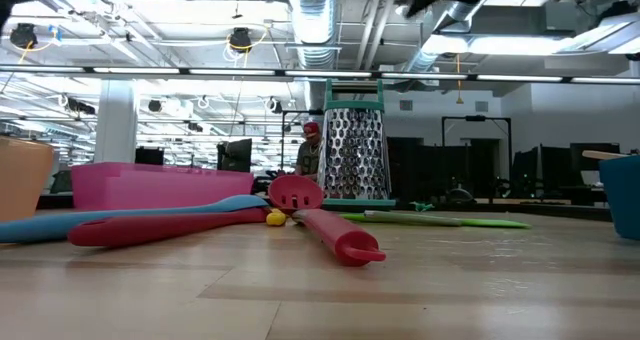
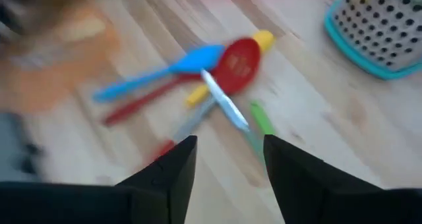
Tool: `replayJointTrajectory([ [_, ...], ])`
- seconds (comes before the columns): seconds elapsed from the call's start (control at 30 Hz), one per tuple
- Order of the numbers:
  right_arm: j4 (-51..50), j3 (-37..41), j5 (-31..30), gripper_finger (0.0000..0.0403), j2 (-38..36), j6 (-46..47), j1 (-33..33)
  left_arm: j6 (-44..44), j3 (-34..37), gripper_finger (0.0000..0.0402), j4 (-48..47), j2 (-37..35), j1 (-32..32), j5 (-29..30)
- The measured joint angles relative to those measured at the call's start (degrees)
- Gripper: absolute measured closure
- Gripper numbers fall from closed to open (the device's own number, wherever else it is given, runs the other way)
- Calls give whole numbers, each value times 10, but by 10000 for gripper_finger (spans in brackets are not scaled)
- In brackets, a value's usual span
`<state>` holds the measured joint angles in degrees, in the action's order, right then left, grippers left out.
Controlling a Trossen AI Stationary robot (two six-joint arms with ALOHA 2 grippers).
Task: Pick & Place Kitchen Items
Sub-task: Put the green table knife into the orange bin
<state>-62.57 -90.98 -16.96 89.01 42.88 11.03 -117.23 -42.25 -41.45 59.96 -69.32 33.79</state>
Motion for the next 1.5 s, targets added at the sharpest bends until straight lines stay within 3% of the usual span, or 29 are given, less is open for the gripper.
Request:
replayJointTrajectory([
  [0.1, -36, 0, 5, 217, 40, -62, -8, 37, 0, 264, 1, -57, 0, 83],
  [0.2, -57, 1, 48, 210, 91, -136, -25, 89, 0, 265, 10, -107, 0, 173],
  [0.4, 62, 1, 81, 201, 191, -328, -30, 210, 0, 266, 28, -175, 0, 284],
  [0.6, 199, 0, 81, 206, 259, -448, -21, 270, 0, 265, 39, -205, 0, 302],
  [0.97, 189, 0, 121, 207, 325, -463, -70, 300, 0, 265, 47, -204, 0, 301],
  [1.23, 202, 0, 127, 219, 350, -459, -68, 315, 0, 265, 49, -202, 0, 299],
  [1.37, 209, 0, 130, 244, 358, -438, -76, 315, 0, 265, 49, -202, 0, 300],
  [1.5, 200, 0, 147, 300, 359, -408, -90, 327, 0, 265, 49, -202, 0, 300],
])
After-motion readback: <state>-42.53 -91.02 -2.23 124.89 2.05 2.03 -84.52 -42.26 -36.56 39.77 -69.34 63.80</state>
